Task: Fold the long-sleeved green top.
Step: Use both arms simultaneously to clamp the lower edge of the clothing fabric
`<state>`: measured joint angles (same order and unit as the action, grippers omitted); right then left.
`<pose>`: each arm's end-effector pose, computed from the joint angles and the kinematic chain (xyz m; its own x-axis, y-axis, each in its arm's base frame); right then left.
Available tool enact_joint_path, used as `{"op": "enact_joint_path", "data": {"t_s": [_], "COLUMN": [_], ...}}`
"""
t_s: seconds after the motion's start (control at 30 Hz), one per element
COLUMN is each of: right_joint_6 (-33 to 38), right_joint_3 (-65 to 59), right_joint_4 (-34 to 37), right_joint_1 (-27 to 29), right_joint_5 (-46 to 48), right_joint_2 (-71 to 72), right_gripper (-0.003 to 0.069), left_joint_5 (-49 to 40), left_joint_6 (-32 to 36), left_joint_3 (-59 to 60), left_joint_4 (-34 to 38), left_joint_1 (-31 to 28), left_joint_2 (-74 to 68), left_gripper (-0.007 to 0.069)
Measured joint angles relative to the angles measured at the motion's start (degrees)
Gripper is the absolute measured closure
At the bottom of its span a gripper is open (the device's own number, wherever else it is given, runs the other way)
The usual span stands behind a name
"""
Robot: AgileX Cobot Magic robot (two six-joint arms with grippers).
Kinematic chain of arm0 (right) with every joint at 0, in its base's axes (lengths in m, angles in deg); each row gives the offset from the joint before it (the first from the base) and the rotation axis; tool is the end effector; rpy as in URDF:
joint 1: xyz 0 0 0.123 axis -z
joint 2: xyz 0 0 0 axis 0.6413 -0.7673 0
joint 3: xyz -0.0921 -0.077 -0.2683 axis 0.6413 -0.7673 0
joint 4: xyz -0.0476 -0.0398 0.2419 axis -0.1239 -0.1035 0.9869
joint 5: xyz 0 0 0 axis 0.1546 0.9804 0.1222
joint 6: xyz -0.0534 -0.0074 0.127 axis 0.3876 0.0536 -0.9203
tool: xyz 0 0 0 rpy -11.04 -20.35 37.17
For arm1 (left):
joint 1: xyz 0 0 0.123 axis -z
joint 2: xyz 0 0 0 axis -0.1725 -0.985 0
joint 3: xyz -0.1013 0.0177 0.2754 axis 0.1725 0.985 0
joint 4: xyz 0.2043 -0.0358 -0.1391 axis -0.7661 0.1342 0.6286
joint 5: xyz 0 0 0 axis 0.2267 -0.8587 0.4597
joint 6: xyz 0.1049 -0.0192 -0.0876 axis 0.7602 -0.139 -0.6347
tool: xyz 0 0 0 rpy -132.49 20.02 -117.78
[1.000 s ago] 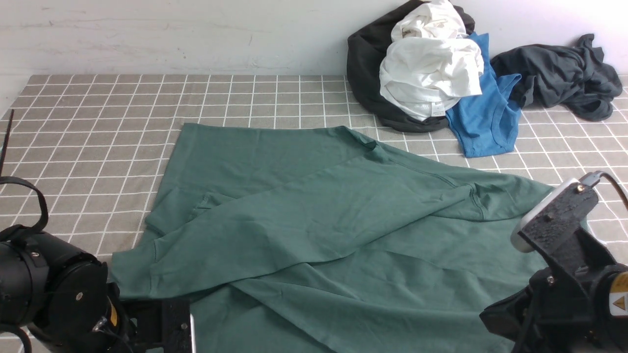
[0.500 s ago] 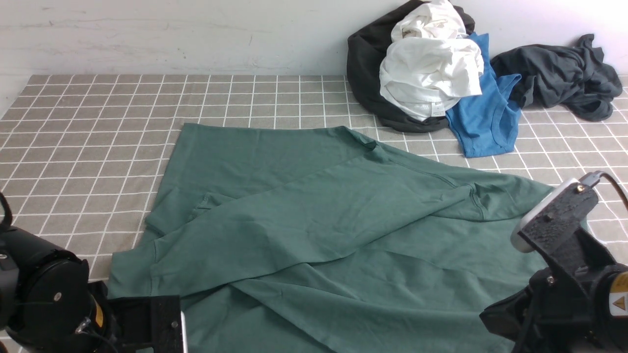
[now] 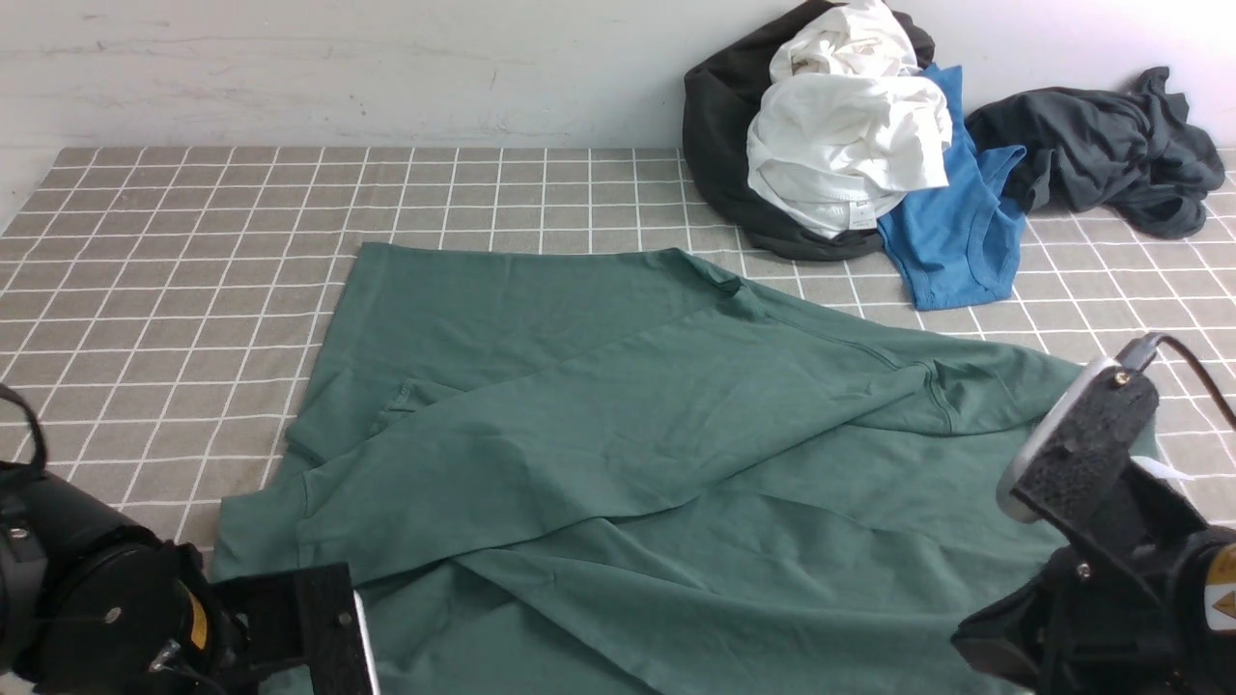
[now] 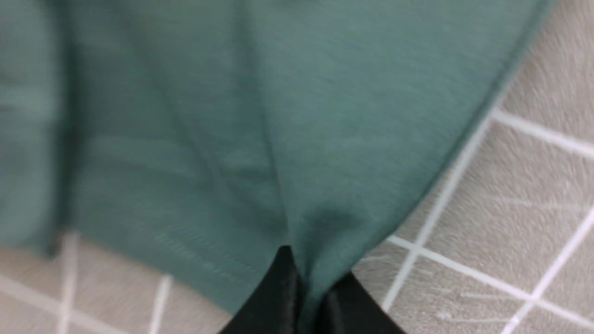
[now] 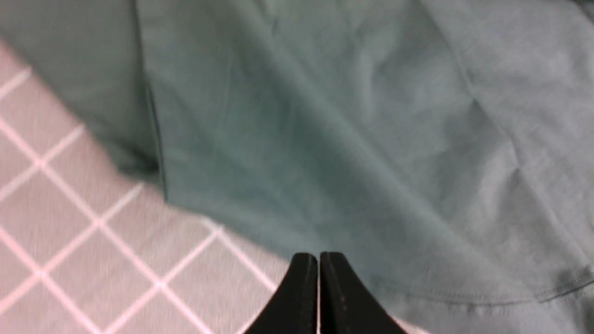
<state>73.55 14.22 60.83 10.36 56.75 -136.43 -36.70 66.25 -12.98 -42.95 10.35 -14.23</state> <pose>0.1663 0.1151 0.2016 -0.5555 -0.6896 -0.4646 -0.7657 0.6421 -0.0374 0.1935 -0.0611 0.1374 -0.4219 0.9001 -0.1090 0.8768 0.4356 0.2036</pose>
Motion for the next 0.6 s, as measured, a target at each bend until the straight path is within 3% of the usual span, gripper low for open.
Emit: {"op": "enact_joint_path", "data": {"t_s": [0.2,0.37,0.43,0.6], "right_joint_6": [4.54,5.15,5.73,3.61], "right_joint_3": [0.0,-1.04,-2.38,-3.17], "right_joint_4": [-4.28,-11.6,-17.9,-30.86], "right_joint_1": [0.0,0.0,0.0,0.0], "right_joint_5": [5.37,3.16,0.17,-4.87], "right_joint_2": [-0.64,-5.62,-9.97,-18.8], "right_gripper": [0.0563,0.0375,0.0302,0.0282], "left_joint_5": [-3.73,-4.61,-4.49,-4.1], "left_joint_6": [-11.21,-15.58,-16.22,-16.76], "left_joint_3": [-0.44,-0.44,-0.44,-0.44], "left_joint_4": [-0.74,-0.74,-0.74,0.1], "left_joint_1": [0.0,0.0,0.0,0.0], "left_joint_2": [6.2,7.23,7.39,7.46], "left_gripper": [0.0629,0.0629,0.0629,0.0629]}}
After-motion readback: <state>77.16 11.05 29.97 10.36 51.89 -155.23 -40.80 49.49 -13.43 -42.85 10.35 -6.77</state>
